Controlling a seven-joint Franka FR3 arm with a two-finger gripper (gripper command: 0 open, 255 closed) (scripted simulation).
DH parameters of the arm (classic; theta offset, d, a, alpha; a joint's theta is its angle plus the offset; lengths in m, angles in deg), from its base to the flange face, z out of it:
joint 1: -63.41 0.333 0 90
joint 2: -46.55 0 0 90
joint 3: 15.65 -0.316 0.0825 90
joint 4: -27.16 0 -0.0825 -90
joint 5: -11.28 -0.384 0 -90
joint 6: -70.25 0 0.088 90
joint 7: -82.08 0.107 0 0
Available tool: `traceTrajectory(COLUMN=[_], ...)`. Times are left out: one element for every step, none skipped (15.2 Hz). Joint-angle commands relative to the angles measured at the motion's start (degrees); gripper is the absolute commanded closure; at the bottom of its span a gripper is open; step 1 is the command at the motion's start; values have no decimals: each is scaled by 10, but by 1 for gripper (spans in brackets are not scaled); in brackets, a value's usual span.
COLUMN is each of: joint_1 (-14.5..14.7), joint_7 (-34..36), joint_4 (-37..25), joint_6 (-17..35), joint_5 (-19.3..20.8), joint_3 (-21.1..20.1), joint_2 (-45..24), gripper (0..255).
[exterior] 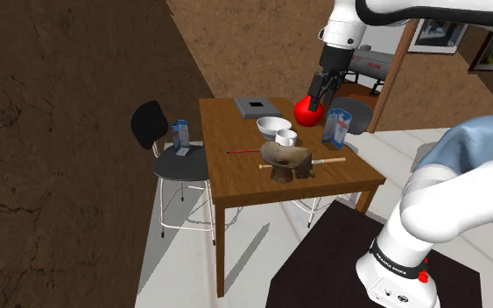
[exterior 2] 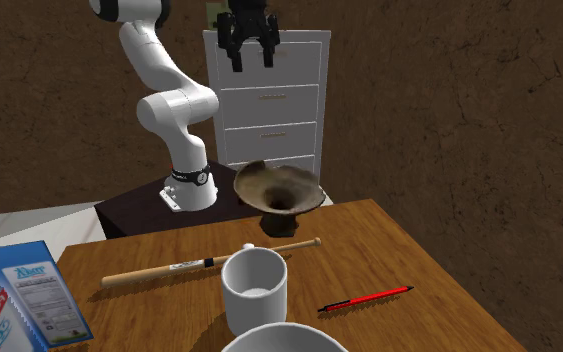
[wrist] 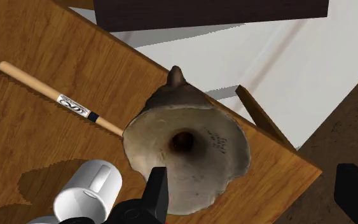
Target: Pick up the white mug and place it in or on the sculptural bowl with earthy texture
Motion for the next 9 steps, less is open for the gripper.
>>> traceTrajectory(joint_1=[0, -2, -4, -6, -8, -10, -11, -13, -15], joint_7=[0, -7, -14, -21, -28, -35, -42, -49, -56], joint_4=[0, 5, 9, 12, 15, 16, 18, 18, 18], joint_6=[0, 15, 30, 44, 59, 74, 88, 102, 116], joint_5=[0, 4, 8, 11, 15, 18, 21, 23, 26], joint_3=[0, 7, 13, 20, 27, 33, 40, 46, 53], joint_2=[0, -12, -24, -37, -50, -64, -79, -94, -110], gripper=[0, 0, 0, 0, 0, 0, 0, 0, 0])
